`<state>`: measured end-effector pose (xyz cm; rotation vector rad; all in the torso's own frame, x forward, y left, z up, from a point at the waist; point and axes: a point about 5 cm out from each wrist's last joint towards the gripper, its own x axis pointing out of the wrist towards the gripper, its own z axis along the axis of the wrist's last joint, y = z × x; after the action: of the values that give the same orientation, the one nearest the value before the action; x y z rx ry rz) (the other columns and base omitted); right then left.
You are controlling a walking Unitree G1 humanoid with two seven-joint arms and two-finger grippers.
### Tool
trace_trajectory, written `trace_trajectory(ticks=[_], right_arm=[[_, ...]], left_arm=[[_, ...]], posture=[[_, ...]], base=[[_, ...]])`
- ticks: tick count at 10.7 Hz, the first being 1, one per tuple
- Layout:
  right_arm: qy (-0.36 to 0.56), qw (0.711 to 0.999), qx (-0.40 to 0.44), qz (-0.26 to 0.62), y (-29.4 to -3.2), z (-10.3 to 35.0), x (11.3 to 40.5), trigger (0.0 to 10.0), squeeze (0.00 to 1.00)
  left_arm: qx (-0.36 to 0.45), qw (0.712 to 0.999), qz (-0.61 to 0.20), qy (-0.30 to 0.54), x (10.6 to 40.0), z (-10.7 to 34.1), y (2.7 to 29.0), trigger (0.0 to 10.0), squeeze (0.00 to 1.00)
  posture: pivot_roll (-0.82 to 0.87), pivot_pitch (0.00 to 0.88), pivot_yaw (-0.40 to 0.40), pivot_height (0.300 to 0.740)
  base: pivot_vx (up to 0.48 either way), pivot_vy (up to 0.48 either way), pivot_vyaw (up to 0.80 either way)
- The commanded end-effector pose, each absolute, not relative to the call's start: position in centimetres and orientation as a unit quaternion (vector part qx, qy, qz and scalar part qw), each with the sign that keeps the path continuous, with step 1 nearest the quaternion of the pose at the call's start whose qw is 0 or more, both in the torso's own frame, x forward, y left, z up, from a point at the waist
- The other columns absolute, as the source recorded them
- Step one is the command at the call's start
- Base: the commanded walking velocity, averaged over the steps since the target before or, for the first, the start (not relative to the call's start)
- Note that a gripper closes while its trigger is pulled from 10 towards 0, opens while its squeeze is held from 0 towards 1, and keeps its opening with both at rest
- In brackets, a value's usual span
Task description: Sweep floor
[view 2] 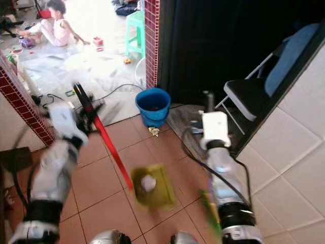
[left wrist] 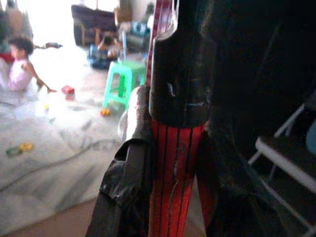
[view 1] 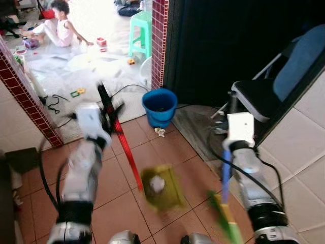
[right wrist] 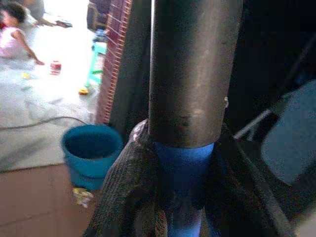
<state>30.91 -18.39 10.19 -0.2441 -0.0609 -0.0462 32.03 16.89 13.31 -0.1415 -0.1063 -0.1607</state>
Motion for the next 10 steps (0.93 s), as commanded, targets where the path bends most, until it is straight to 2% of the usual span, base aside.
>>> trace_trajectory(ticks=[1,4,10], right_arm=[[-0.040,0.991,-0.121,-0.032,-18.7,10.4,30.9,10.0,0.00],[-0.048,0.992,-0.116,-0.031,-18.1,10.4,31.0,10.0,0.00],[-0.055,0.991,-0.119,-0.013,-17.4,10.6,31.1,10.0,0.00]], left_arm=[[-0.093,0.986,-0.085,-0.108,32.9,16.3,17.0,10.0,0.00],[-0.117,0.975,-0.086,-0.168,33.7,20.2,17.5,10.0,0.00],[-0.134,0.964,-0.069,-0.217,34.6,23.7,18.5,10.0,0.00]], posture=[[-0.06,0.000,0.015,0.740],[-0.06,0.000,0.023,0.740],[-0.05,0.000,0.024,0.740]], base=[[0.000,0.000,0.00],[0.000,0.000,0.00],[0.432,0.000,0.00]])
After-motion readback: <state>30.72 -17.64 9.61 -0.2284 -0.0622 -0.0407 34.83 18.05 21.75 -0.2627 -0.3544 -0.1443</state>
